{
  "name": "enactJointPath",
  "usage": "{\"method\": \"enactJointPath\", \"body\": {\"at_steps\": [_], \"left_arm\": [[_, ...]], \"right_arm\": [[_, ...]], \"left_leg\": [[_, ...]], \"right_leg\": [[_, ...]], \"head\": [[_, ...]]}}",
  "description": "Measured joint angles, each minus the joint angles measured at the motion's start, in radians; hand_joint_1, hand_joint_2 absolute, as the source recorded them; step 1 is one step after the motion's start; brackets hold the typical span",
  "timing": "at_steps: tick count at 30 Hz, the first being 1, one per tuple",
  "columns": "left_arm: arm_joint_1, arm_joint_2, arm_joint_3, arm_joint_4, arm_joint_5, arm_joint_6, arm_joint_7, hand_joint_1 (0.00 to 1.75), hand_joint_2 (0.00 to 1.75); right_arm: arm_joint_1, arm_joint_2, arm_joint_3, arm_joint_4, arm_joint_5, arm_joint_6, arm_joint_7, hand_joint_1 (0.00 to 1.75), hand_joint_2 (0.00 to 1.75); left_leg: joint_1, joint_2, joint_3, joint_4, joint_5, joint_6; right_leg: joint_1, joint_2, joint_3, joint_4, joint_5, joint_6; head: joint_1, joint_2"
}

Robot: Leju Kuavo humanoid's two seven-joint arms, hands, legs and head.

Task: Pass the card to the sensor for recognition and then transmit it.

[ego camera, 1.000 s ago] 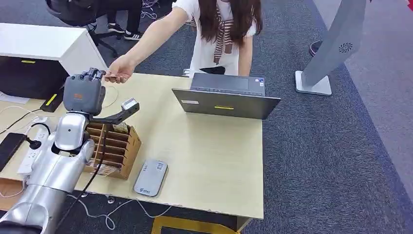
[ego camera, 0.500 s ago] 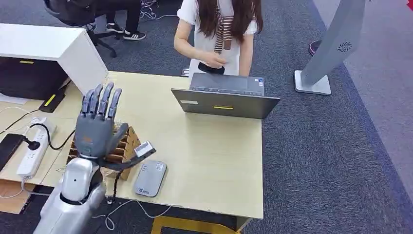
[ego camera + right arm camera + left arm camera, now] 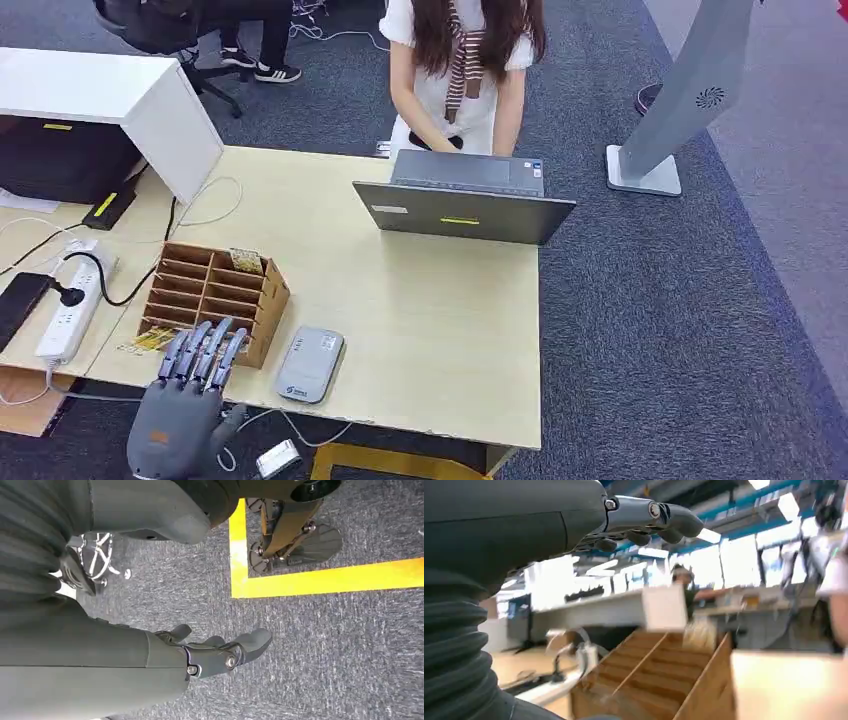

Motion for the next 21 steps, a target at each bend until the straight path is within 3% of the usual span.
{"method": "enactJointPath", "body": {"at_steps": [3, 7, 11, 21], "left_arm": [[0.031, 0.039, 0.004, 0.001, 0.051, -0.033, 0.024, 0.00, 1.75], [0.038, 0.042, 0.045, 0.015, 0.062, -0.026, -0.004, 0.00, 1.75], [0.039, 0.024, 0.116, 0.035, 0.071, -0.025, -0.056, 0.00, 1.75], [0.018, -0.034, 0.220, 0.081, 0.047, 0.024, -0.109, 0.00, 1.75]], "right_arm": [[0.000, 0.000, -0.007, 0.000, 0.015, 0.001, 0.005, 0.00, 1.75], [-0.001, 0.000, -0.008, -0.001, 0.033, 0.001, 0.005, 0.00, 1.75], [-0.001, 0.000, -0.009, -0.002, 0.045, 0.005, 0.004, 0.00, 1.75], [-0.001, 0.000, -0.009, -0.002, 0.066, 0.018, 0.003, 0.00, 1.75]], "left_leg": [[0.000, -0.001, 0.000, 0.000, 0.000, 0.000], [0.000, -0.002, 0.000, 0.000, 0.000, 0.000], [0.000, -0.002, 0.000, 0.000, 0.000, 0.000], [0.000, -0.002, 0.000, 0.000, 0.000, 0.000]], "right_leg": [[0.000, -0.001, 0.000, 0.000, 0.000, 0.000], [0.000, -0.002, 0.001, 0.000, 0.000, 0.000], [0.000, -0.002, 0.001, 0.000, 0.000, 0.000], [0.000, -0.002, 0.001, 0.000, 0.000, 0.000]], "head": [[0.000, 0.000], [0.000, 0.000], [0.000, 0.000], [0.000, 0.000]]}}
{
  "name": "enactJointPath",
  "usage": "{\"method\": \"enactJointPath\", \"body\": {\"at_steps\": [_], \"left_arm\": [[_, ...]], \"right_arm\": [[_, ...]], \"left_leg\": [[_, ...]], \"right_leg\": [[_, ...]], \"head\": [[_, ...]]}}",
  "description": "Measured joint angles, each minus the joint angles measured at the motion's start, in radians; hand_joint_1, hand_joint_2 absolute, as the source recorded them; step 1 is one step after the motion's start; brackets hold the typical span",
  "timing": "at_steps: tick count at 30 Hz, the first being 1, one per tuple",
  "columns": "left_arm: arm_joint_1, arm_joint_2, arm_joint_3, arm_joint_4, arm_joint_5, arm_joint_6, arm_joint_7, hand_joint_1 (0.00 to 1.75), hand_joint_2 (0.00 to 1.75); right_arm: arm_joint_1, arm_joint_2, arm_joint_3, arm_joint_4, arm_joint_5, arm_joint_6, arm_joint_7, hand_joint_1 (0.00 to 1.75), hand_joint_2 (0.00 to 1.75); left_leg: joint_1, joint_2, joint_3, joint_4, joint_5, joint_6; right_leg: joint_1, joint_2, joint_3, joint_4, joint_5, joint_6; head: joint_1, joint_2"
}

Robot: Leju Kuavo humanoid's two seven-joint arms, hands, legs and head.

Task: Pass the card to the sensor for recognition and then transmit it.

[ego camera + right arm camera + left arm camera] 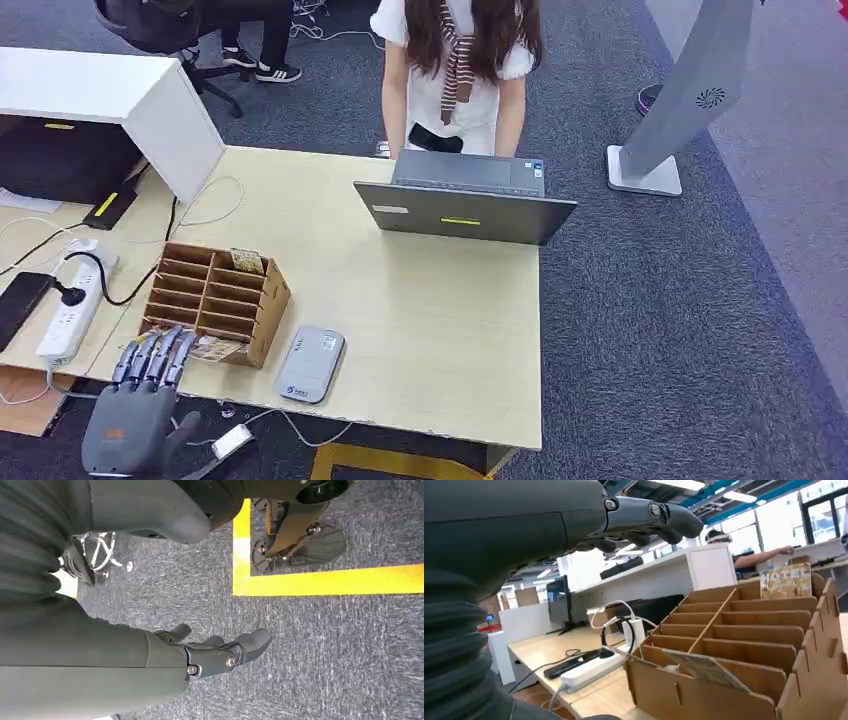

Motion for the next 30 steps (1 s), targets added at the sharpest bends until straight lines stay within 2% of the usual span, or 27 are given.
{"method": "enactJointPath", "body": {"at_steps": [4, 15, 23, 30], "left_arm": [[-0.039, -0.033, 0.041, 0.039, -0.010, 0.016, -0.047, 0.00, 1.75], [-0.102, -0.078, 0.068, 0.111, -0.032, 0.025, -0.082, 0.00, 1.75], [-0.182, -0.101, 0.064, 0.191, -0.071, 0.004, -0.081, 0.00, 1.75], [-0.210, -0.115, 0.038, 0.241, -0.099, 0.003, -0.058, 0.00, 1.75]], "right_arm": [[-0.001, 0.000, 0.000, 0.000, 0.010, 0.007, 0.000, 0.00, 1.75], [-0.002, 0.000, 0.000, 0.000, 0.034, 0.015, 0.003, 0.00, 1.75], [-0.003, 0.000, 0.002, 0.000, 0.052, 0.016, 0.003, 0.00, 1.75], [-0.003, 0.000, 0.003, 0.000, 0.056, 0.016, 0.006, 0.00, 1.75]], "left_leg": [[0.000, 0.000, 0.000, 0.000, 0.000, 0.000], [0.000, -0.001, 0.000, 0.000, 0.000, 0.000], [0.000, 0.000, 0.001, 0.000, 0.000, 0.000], [0.000, 0.000, 0.001, 0.000, 0.000, 0.000]], "right_leg": [[0.000, 0.000, 0.000, 0.000, 0.000, 0.000], [0.000, 0.000, 0.000, 0.000, 0.000, 0.000], [0.000, 0.000, 0.000, 0.000, 0.001, 0.000], [0.000, 0.000, 0.000, 0.000, 0.001, 0.000]], "head": [[0.000, 0.000], [0.000, 0.000], [0.000, 0.000], [0.000, 0.000]]}}
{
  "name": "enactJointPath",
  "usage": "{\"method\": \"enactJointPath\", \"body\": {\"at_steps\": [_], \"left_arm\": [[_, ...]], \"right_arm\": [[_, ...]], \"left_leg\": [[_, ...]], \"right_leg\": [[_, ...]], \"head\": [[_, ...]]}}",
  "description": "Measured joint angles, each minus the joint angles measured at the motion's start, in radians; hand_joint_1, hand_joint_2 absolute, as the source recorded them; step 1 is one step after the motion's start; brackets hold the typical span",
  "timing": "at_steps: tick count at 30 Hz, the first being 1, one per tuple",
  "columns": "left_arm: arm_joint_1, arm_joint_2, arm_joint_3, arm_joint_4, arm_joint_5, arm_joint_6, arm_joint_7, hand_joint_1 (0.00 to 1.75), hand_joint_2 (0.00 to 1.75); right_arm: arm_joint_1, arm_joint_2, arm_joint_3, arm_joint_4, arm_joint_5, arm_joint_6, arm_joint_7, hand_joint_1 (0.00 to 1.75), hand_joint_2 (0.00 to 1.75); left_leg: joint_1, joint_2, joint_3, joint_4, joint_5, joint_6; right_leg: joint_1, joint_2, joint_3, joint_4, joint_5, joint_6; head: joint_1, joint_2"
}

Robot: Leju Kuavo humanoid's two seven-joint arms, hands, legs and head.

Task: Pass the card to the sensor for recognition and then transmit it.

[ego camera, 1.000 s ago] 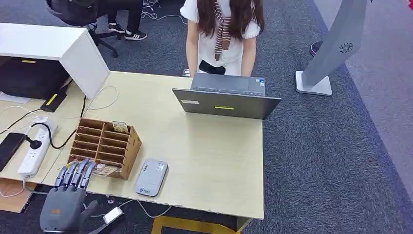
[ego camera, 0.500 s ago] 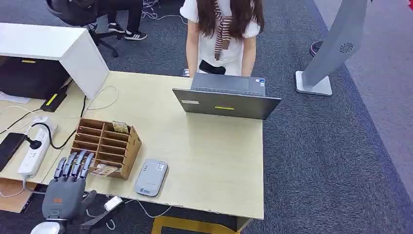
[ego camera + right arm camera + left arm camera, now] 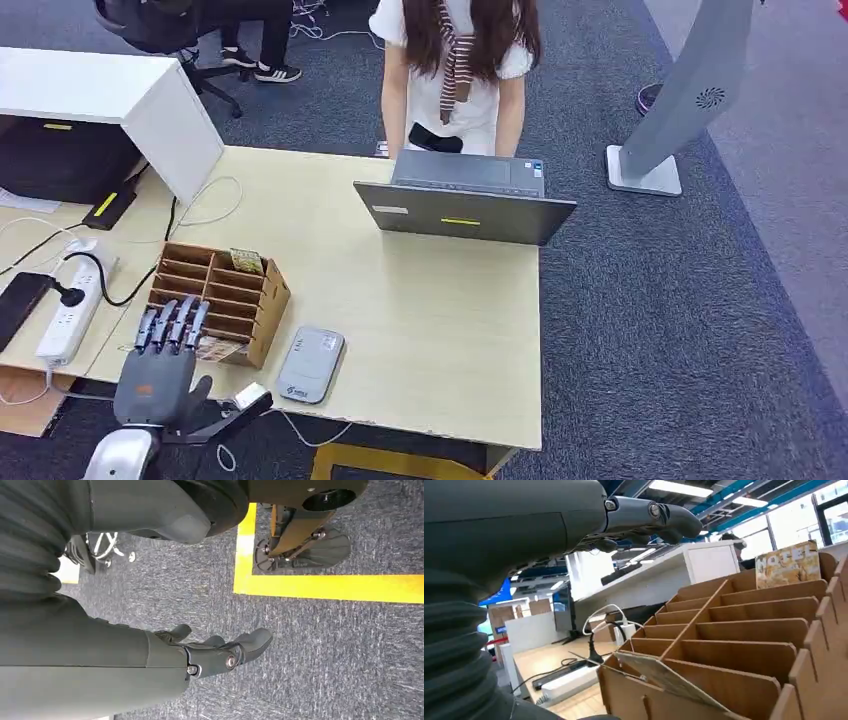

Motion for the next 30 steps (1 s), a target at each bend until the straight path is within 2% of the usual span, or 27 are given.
{"method": "enactJointPath", "body": {"at_steps": [30], "left_arm": [[-0.006, 0.002, -0.007, 0.042, 0.021, -0.002, 0.031, 0.00, 1.75]], "right_arm": [[0.000, 0.000, 0.000, 0.000, 0.013, 0.003, 0.007, 0.00, 1.75]], "left_leg": [[0.000, 0.000, 0.000, 0.000, 0.000, 0.000]], "right_leg": [[0.000, 0.000, 0.000, 0.000, 0.000, 0.000]], "head": [[0.000, 0.000]]}}
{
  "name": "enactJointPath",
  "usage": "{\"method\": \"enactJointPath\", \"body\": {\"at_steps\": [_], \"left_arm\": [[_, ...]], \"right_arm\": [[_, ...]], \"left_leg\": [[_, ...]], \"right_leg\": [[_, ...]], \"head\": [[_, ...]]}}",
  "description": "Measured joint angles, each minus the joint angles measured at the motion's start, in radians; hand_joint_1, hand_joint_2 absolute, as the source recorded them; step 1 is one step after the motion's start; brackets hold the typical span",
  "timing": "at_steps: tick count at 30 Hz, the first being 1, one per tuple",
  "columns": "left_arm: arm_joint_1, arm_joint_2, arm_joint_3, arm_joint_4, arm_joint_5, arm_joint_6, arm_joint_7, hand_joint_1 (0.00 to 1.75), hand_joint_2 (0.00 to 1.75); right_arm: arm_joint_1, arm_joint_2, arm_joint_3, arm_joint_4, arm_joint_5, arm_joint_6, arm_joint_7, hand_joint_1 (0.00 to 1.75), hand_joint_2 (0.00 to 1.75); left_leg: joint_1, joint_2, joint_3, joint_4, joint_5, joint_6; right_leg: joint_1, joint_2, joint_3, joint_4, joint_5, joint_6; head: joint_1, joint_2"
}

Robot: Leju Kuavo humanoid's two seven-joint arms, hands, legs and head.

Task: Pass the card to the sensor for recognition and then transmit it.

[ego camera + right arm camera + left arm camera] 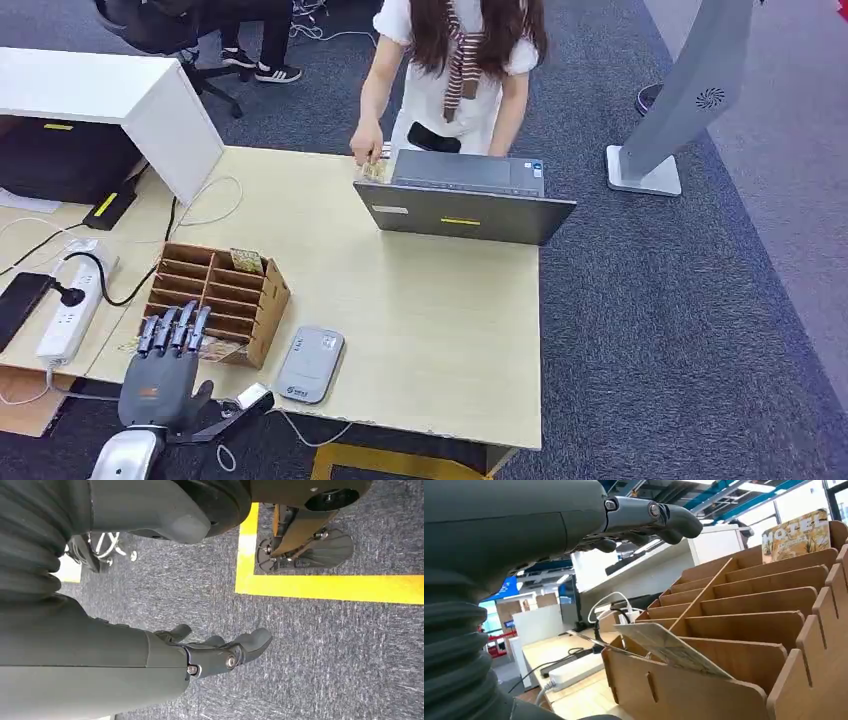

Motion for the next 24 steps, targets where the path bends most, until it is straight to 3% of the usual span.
{"method": "enactJointPath", "body": {"at_steps": [24], "left_arm": [[-0.033, -0.002, 0.000, 0.063, -0.003, 0.002, -0.002, 0.00, 1.75]], "right_arm": [[0.000, 0.000, 0.000, 0.000, 0.008, 0.013, -0.002, 0.00, 1.75]], "left_leg": [[0.000, 0.000, 0.000, 0.000, 0.000, 0.000]], "right_leg": [[0.000, 0.000, 0.000, 0.000, 0.000, 0.000]], "head": [[0.000, 0.000]]}}
